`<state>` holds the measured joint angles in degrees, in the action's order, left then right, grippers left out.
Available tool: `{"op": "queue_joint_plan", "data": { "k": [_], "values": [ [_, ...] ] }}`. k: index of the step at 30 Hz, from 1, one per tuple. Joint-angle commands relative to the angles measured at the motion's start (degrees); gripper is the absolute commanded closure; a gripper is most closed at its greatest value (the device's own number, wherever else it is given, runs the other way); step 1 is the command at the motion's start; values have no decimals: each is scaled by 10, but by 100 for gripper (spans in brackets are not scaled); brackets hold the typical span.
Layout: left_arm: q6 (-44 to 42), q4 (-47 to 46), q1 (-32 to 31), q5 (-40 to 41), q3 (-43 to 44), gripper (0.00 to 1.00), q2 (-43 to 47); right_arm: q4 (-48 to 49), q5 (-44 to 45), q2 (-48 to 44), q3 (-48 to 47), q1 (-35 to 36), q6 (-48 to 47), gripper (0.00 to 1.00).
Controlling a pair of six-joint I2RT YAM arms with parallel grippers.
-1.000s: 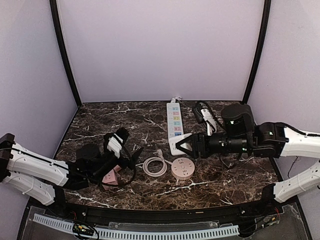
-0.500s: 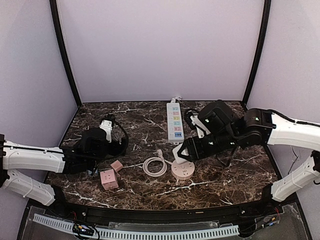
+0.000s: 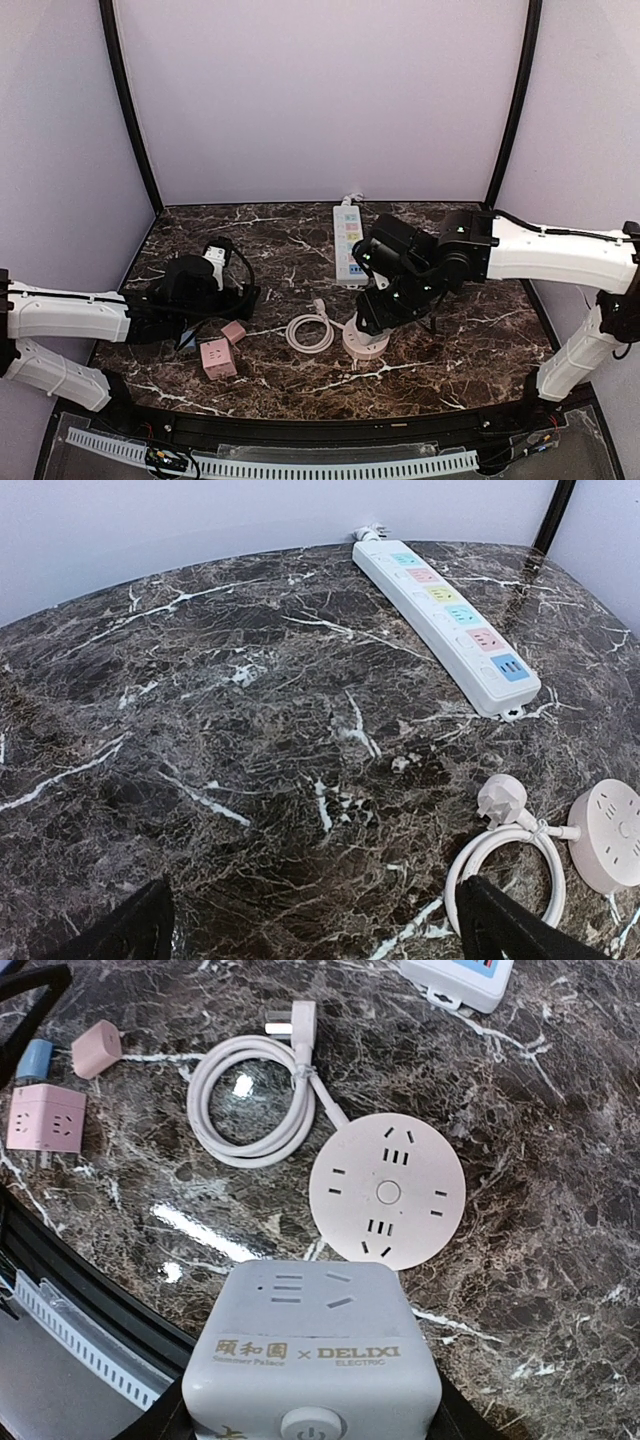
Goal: Insert the plug
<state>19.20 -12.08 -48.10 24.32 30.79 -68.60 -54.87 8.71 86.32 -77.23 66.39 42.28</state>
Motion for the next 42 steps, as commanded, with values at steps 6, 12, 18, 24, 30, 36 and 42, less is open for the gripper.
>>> {"op": "queue_joint_plan", "data": {
  "k": [6, 12, 18, 24, 30, 36, 42],
  "values": [
    [9, 1, 5, -30, -4, 1, 8, -33, -11, 58, -25, -20, -22, 100],
    [5, -11, 6, -38, -10, 1, 15, -23, -26, 68, -16, -50, -35, 100],
    [1, -15, 5, -44, -13, 1, 25, -18, -32, 86, -14, -62, -43, 100],
    [-2, -18, 5, -47, -21, 1, 45, -10, -39, 104, -13, -66, -42, 100],
    [-3, -19, 6, -51, -24, 1, 48, -8, -32, 124, -14, -69, -43, 100],
    [-5, -20, 6, -52, -24, 1, 48, 0, -32, 134, -8, -73, -48, 100],
    [-7, -23, 5, -49, -23, 1, 45, 9, -35, 144, -9, -75, -50, 100]
  ]
}}
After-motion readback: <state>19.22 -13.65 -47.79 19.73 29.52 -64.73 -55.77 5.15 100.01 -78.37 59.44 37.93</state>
